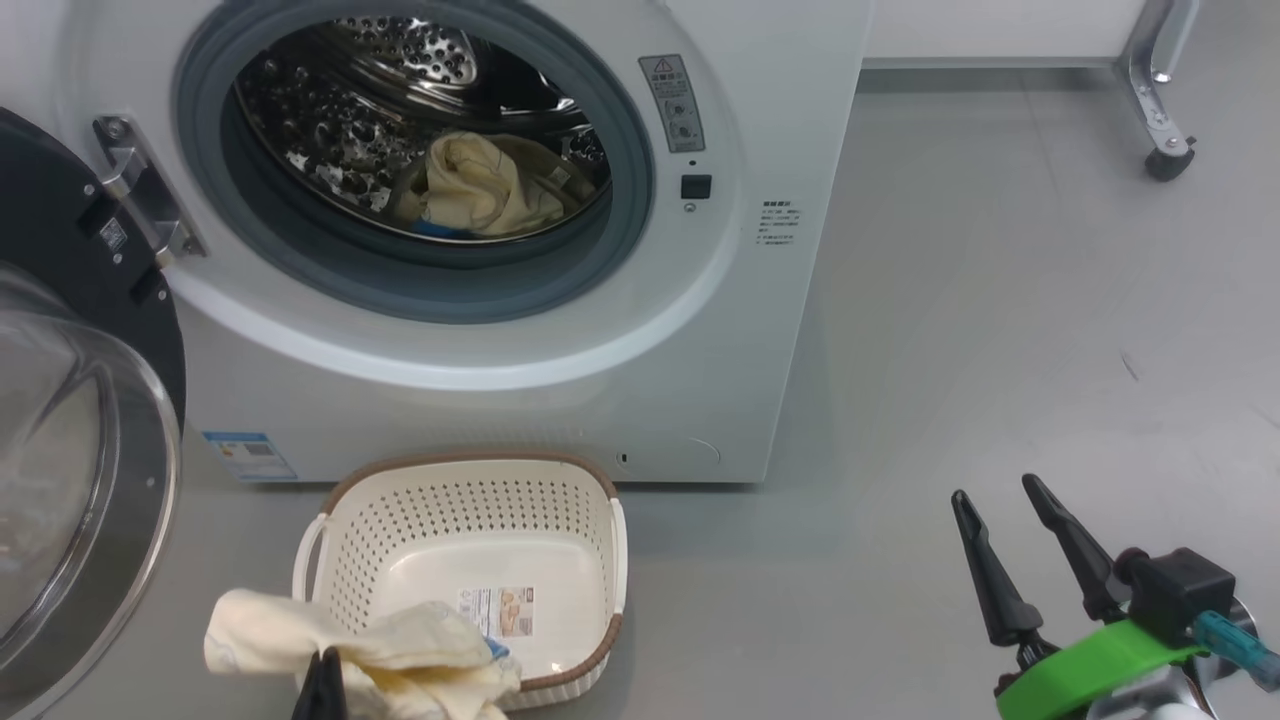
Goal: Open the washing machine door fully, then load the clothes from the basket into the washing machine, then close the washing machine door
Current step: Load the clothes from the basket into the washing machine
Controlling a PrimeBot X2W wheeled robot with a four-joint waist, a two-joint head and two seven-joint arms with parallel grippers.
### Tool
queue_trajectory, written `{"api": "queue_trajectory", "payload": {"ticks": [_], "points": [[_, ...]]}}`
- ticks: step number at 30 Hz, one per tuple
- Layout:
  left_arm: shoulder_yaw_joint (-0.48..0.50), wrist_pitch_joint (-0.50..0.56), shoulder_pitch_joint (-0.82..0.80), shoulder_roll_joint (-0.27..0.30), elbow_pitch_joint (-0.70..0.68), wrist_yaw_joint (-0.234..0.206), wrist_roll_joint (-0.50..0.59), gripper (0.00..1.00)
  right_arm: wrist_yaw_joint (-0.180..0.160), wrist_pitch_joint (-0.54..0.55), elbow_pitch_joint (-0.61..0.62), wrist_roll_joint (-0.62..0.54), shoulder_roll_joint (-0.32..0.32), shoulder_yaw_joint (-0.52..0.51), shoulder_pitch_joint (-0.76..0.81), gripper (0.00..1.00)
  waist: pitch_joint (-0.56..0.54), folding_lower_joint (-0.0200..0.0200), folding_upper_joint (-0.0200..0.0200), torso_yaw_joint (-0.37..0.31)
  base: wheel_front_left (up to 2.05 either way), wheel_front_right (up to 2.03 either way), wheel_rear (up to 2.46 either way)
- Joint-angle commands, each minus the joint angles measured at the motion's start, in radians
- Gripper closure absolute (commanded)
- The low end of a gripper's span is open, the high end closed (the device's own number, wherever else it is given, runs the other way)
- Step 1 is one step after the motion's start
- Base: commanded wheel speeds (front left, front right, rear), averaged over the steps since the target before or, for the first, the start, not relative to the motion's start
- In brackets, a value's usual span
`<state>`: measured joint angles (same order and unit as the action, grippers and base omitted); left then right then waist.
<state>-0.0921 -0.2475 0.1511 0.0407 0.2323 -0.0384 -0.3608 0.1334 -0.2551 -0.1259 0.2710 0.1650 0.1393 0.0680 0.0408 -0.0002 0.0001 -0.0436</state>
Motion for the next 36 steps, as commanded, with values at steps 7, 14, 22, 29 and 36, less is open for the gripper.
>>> {"api": "queue_trajectory", "payload": {"ticks": [7, 14, 22, 29, 36], "points": [[0.021, -0.014, -0.014, 0.010, -0.072, -0.016, 0.008, 1.00, -0.003, -0.007, 0.038, -0.012, 0.017, 0.013, -0.006, 0.00, -0.013, 0.0002, -0.0001, -0.003, 0.00, 0.00, 0.00], [0.031, -0.014, -0.029, 0.010, -0.106, -0.009, 0.031, 1.00, -0.003, -0.007, 0.043, -0.012, 0.005, 0.010, -0.011, 0.00, 0.008, 0.0002, -0.0001, -0.010, 0.00, 0.00, 0.00], [0.009, -0.014, -0.135, 0.010, -0.144, 0.020, 0.081, 1.00, -0.003, -0.007, 0.050, -0.015, -0.014, 0.022, -0.047, 0.00, 0.073, 0.0002, -0.0001, -0.023, 0.00, 0.00, 0.00], [-0.014, -0.014, -0.270, 0.013, -0.143, 0.048, 0.133, 1.00, -0.003, -0.007, 0.056, -0.013, -0.027, 0.038, -0.108, 0.00, 0.164, 0.0002, -0.0001, -0.040, 0.00, 0.00, 0.00], [-0.018, -0.014, -0.441, 0.044, -0.124, 0.062, 0.167, 1.00, -0.003, -0.007, 0.062, -0.008, -0.036, 0.051, -0.182, 0.00, 0.277, 0.0002, -0.0001, -0.055, 0.00, 0.00, 0.00]]}}
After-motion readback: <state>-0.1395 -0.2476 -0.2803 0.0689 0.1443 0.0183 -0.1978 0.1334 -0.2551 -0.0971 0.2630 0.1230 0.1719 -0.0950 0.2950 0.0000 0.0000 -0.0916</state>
